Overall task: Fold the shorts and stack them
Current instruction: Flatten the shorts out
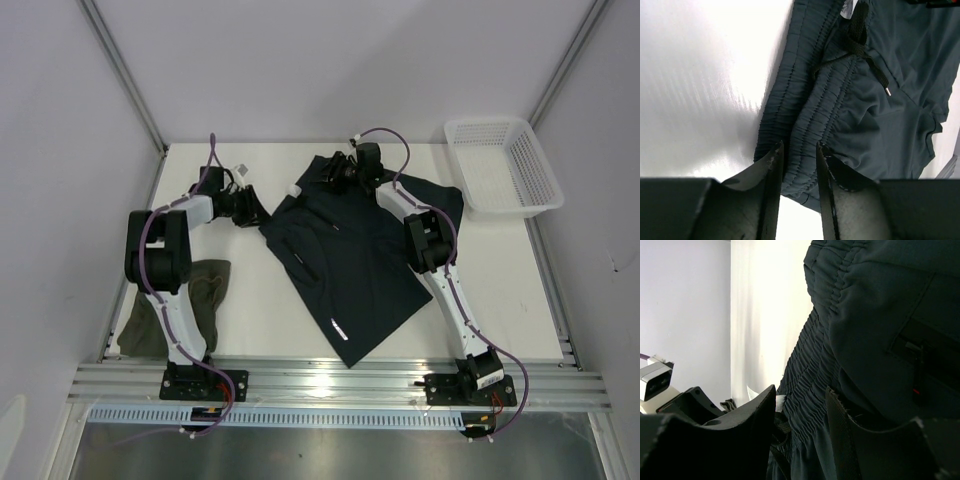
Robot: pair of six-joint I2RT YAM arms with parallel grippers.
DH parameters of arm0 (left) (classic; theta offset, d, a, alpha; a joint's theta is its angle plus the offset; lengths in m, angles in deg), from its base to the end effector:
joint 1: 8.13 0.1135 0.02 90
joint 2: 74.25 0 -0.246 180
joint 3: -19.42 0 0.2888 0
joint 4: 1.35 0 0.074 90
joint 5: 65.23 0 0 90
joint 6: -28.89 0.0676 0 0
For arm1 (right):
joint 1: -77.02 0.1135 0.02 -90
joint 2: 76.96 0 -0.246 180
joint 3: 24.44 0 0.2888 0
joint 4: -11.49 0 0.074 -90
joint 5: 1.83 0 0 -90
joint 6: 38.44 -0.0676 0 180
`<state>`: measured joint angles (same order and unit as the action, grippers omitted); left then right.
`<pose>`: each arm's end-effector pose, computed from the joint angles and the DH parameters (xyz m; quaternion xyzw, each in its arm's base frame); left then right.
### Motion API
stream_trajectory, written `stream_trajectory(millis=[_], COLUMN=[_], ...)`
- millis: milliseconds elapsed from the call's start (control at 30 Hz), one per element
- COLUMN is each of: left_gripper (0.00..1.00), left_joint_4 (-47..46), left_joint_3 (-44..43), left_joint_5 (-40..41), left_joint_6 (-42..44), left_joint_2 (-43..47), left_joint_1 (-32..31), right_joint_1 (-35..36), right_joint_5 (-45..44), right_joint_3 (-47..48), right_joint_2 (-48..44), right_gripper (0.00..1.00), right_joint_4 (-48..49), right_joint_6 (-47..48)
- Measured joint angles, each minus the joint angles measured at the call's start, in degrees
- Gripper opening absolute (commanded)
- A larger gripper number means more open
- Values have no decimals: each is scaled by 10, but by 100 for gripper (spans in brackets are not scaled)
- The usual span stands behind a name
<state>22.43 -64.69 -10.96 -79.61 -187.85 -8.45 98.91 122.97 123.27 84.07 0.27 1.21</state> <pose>0.4467 -0.0420 0.0935 -0.0473 0.9072 -0.3363 0.2482 0.5901 0.2787 0.0731 0.0406 0.8178 0.5073 0.2685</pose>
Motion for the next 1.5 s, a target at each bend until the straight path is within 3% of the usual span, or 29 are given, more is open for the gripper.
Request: stream_trajectory(millis=[167,367,433,700,833,1500], left_gripper=[32,40,32,24,0,0], left_joint_4=[16,30,30,29,25,-62], left_joint_3=[-16,-24,-24,-16,-6,104], left_joint_5=[-12,-10,-12,-46,-73,-90], left_joint_6=[3,6,6,10,8,-19], left_joint_2=[-22,-40,-40,-40,-40,43], left_joint_1=[0,-5,-5,-5,-5,64], right_joint_1=[0,0,0,-1,-3,-3], right_joint_5=[0,1,1,4,8,11], right_joint_3=[0,0,0,-4,-5,-6], right_joint_2=[0,0,0,0,0,-3], right_gripper=[48,48,48,48,47,46], right_joint_4=[0,0,0,5,6,-19], right_joint_6=[0,-1,-1,-3,-7,-18])
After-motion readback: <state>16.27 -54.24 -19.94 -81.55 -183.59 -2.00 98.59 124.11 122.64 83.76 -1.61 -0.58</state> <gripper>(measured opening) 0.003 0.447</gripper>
